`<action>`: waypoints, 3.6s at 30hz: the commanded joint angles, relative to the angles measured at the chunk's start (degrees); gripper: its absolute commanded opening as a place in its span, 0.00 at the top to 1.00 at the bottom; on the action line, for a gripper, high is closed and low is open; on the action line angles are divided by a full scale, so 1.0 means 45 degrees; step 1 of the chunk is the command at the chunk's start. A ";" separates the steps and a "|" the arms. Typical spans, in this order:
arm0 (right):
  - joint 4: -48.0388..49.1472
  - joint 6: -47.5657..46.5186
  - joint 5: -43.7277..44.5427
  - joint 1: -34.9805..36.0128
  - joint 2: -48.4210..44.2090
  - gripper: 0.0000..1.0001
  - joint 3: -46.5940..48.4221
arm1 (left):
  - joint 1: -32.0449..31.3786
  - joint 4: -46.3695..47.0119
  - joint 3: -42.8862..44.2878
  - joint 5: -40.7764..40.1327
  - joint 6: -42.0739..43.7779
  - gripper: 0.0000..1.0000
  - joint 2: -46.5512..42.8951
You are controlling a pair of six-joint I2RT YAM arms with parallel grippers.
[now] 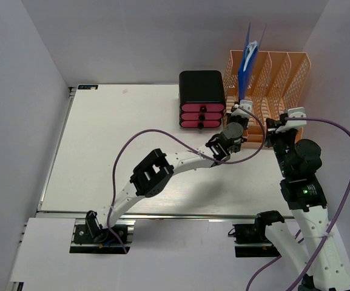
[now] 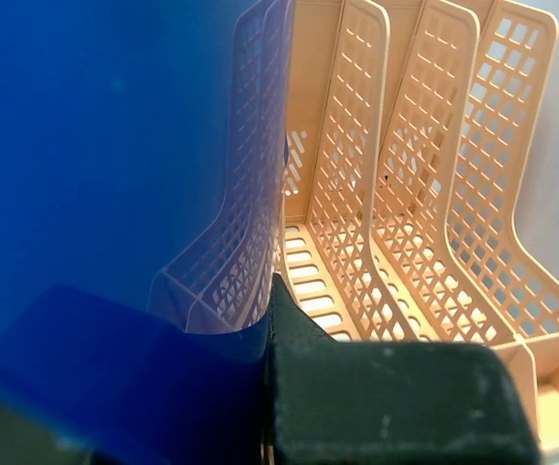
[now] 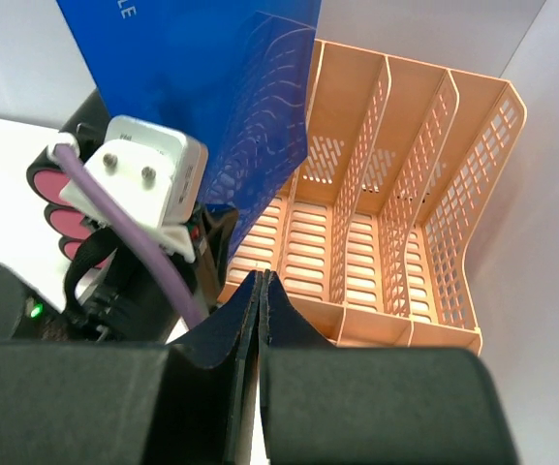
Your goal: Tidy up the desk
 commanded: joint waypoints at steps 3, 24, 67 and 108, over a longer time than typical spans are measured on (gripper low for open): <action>0.0424 0.0267 -0.0007 -0.0027 -0.0337 1.00 0.0005 | -0.0354 0.2312 -0.0784 -0.0334 0.1042 1.00 -0.2716; -0.0474 0.0111 0.0421 -0.0008 -0.1354 1.00 0.0258 | -0.0257 0.0595 0.2124 -0.0609 0.0204 1.00 -0.0374; -0.1021 0.0775 0.0207 0.0012 -0.2252 1.00 -0.0776 | 0.1110 -0.0616 0.2984 0.1188 -0.3078 0.39 0.1561; -0.2681 0.0150 -0.3913 0.0031 0.0185 0.23 0.0999 | -0.0257 -1.2370 -1.2387 0.0794 -0.5836 0.02 -1.8592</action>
